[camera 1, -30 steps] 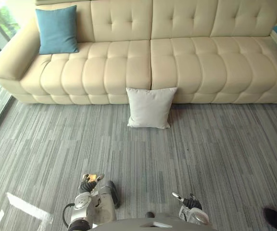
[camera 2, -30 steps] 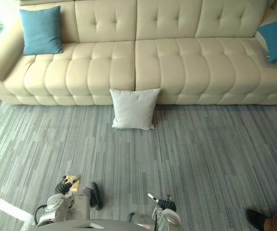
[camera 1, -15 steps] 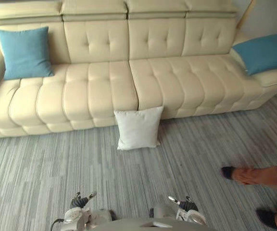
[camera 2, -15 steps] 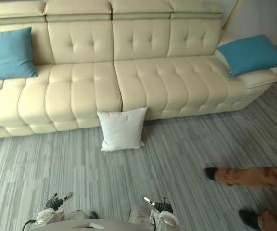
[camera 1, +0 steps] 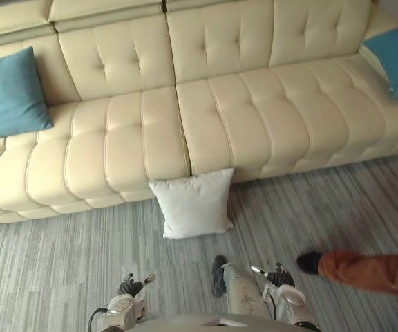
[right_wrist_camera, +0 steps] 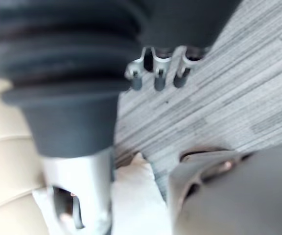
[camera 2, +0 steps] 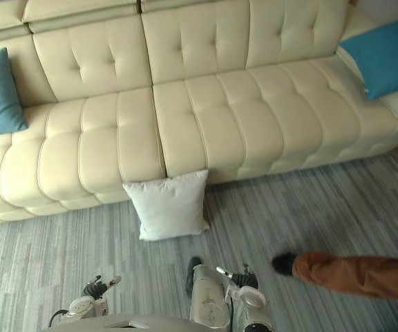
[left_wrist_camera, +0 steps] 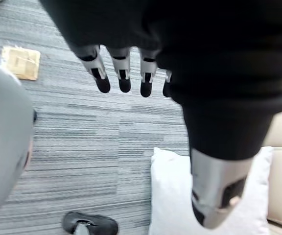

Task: Pick up cushions and gather them together orderly.

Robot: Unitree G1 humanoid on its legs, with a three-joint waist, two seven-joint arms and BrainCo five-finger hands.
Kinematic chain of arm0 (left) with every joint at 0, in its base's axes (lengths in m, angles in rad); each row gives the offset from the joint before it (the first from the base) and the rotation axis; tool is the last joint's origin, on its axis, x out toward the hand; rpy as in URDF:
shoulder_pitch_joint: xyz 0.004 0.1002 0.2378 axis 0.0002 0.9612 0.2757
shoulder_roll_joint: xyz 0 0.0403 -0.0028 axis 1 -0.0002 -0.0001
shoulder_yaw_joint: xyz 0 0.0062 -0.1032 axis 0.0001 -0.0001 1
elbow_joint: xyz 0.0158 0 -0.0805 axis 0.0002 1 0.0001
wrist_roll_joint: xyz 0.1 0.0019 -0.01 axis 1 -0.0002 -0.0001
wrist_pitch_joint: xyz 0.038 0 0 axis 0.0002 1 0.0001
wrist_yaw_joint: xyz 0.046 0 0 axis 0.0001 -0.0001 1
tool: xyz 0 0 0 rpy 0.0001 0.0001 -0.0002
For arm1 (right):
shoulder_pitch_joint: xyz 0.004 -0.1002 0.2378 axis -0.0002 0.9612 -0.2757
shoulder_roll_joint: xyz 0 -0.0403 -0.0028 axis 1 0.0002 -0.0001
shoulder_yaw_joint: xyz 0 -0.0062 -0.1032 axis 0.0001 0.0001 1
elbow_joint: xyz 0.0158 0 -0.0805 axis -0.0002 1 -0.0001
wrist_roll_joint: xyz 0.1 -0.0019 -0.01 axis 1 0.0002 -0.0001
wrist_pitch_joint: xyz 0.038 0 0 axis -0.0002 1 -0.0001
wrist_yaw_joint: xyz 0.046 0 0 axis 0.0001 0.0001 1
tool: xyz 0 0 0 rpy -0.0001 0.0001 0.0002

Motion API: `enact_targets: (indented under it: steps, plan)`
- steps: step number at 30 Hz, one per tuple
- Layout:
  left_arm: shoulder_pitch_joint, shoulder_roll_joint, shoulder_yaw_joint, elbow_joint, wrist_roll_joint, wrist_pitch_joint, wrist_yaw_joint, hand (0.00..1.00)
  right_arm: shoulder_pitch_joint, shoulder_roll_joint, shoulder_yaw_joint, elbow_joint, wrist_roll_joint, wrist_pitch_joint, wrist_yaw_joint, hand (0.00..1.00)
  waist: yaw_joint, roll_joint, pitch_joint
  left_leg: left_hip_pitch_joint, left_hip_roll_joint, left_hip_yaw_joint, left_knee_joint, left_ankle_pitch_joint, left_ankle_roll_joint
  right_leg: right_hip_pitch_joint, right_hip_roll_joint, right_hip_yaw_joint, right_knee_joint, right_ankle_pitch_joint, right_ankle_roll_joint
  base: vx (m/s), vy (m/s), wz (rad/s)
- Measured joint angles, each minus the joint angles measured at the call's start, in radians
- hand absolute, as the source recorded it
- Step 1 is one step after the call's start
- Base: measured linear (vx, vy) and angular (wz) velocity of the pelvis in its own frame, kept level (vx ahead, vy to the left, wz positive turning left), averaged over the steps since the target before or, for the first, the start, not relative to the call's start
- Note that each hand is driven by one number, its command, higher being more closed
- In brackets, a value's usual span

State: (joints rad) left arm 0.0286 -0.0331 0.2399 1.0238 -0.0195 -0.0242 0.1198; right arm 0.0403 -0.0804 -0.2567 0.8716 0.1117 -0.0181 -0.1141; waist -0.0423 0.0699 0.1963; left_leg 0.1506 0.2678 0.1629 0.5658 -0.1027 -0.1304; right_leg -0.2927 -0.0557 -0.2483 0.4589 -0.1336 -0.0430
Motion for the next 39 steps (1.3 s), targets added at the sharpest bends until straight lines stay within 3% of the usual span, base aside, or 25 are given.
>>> enact_targets:
  steps: [1,3,4,6,8,11,12,13,14,16,18,22,24,29,39]
  plan:
    - [0.010,-0.006,0.010,-0.019,-0.002,0.000,0.000,0.00,0.007,0.002,0.006,0.000,0.000,0.000,0.000,0.00,0.007,-0.002,0.001,-0.072,0.038,0.002,0.187,0.027,0.001,0.053,0.016,-0.001,-0.026,-0.025,-0.011,0.43,-0.127,-0.09]
    - [0.015,-0.007,0.029,-0.035,-0.016,0.002,0.000,0.00,0.014,0.012,0.005,0.001,0.002,0.000,0.000,0.00,0.009,-0.001,0.001,-0.136,0.079,0.071,0.319,0.013,0.024,0.121,0.027,0.005,-0.061,-0.048,-0.028,0.38,-0.077,-0.20]
    - [0.016,-0.007,0.037,-0.045,-0.019,0.002,0.001,0.00,0.022,0.015,0.001,0.002,0.004,0.001,0.001,0.00,0.012,-0.005,0.004,-0.160,0.097,0.130,0.350,-0.006,0.052,0.166,0.026,0.013,-0.082,-0.056,-0.024,0.35,-0.036,-0.15]
    - [0.019,-0.013,0.042,-0.068,-0.019,0.003,0.001,0.00,0.035,0.014,-0.002,0.002,0.008,0.003,0.000,0.00,0.024,-0.006,0.004,-0.213,0.102,0.183,0.357,-0.047,0.067,0.234,0.024,0.023,-0.127,-0.060,-0.010,0.38,0.031,-0.11]
    - [0.018,-0.012,0.043,-0.080,-0.019,0.002,-0.001,0.00,0.038,0.019,-0.007,0.009,0.008,0.005,0.001,0.00,0.034,-0.009,0.006,-0.269,0.083,0.197,0.322,-0.094,0.059,0.283,0.011,0.026,-0.157,-0.062,0.006,0.34,0.116,-0.06]
    - [0.015,-0.008,0.041,-0.095,-0.018,0.000,-0.002,0.00,0.040,0.042,-0.042,0.010,0.008,0.012,0.001,0.00,0.044,-0.028,0.017,-0.303,-0.023,0.208,0.046,-0.131,0.047,0.346,-0.049,0.040,-0.166,-0.067,0.034,0.33,0.220,-0.07]
    - [0.015,-0.009,0.039,-0.094,-0.018,0.000,-0.002,0.00,0.042,0.042,-0.042,0.009,0.008,0.014,0.001,0.00,0.045,-0.024,0.014,-0.304,-0.053,0.210,-0.085,-0.076,0.053,0.356,-0.062,0.045,-0.161,-0.073,0.060,0.22,0.206,-0.09]
    - [0.020,-0.017,0.034,-0.090,-0.018,0.000,-0.002,0.00,0.045,0.039,-0.042,0.005,0.009,0.014,0.001,0.00,0.044,-0.010,0.006,-0.298,-0.064,0.207,-0.182,0.029,0.059,0.361,-0.057,0.047,-0.157,-0.085,0.081,0.23,0.231,-0.01]
    - [0.015,0.001,0.031,-0.085,-0.018,0.001,-0.003,0.00,0.042,0.051,-0.041,0.009,0.008,0.017,0.003,0.00,0.043,-0.042,-0.002,-0.281,-0.105,0.218,-0.206,0.023,0.084,0.367,-0.084,0.082,-0.161,-0.116,0.124,0.22,0.222,0.04]
    - [0.017,0.020,0.032,-0.089,-0.018,0.000,-0.004,0.00,0.045,0.081,-0.042,0.010,0.007,0.014,0.003,0.00,0.047,-0.080,-0.011,-0.272,-0.141,0.216,-0.240,0.023,0.086,0.372,-0.099,0.100,-0.194,-0.107,0.115,0.20,0.183,0.14]
    - [0.016,0.031,0.032,-0.080,-0.017,0.001,-0.007,0.00,0.048,0.091,-0.043,0.012,0.006,0.015,0.003,0.00,0.044,-0.096,-0.014,-0.265,-0.154,0.205,-0.241,0.015,0.100,0.405,-0.103,0.103,-0.234,-0.087,0.113,0.16,0.088,0.20]
    - [0.033,0.039,0.028,-0.058,-0.015,0.002,-0.019,0.00,0.050,0.092,-0.042,0.022,-0.001,0.014,0.003,0.00,0.048,-0.097,-0.027,-0.206,-0.173,0.207,-0.331,0.043,0.099,0.447,-0.098,0.112,-0.294,-0.043,0.114,0.06,0.001,-0.02]
    - [0.035,0.042,0.010,-0.043,-0.015,0.002,-0.020,0.00,0.049,0.081,-0.040,0.048,-0.001,0.012,0.003,0.00,0.048,-0.091,-0.034,-0.175,-0.188,0.206,-0.444,0.109,0.093,0.443,-0.086,0.131,-0.332,-0.006,0.120,-0.03,-0.043,-0.11]
    - [0.034,0.055,-0.026,-0.025,-0.013,0.001,-0.020,0.00,0.050,0.064,-0.039,0.062,-0.002,0.013,0.001,0.00,0.046,-0.087,-0.036,-0.098,-0.208,0.180,-0.647,0.219,0.084,0.432,-0.070,0.139,-0.354,0.005,0.121,-0.10,-0.027,-0.13]
    - [0.034,0.075,-0.081,-0.010,0.004,0.001,-0.019,0.00,0.044,0.033,-0.019,0.089,-0.032,0.014,-0.001,0.00,0.043,-0.088,-0.058,-0.096,-0.243,0.136,-0.654,0.205,0.090,0.430,-0.082,0.193,-0.370,-0.009,0.131,-0.11,0.048,-0.04]
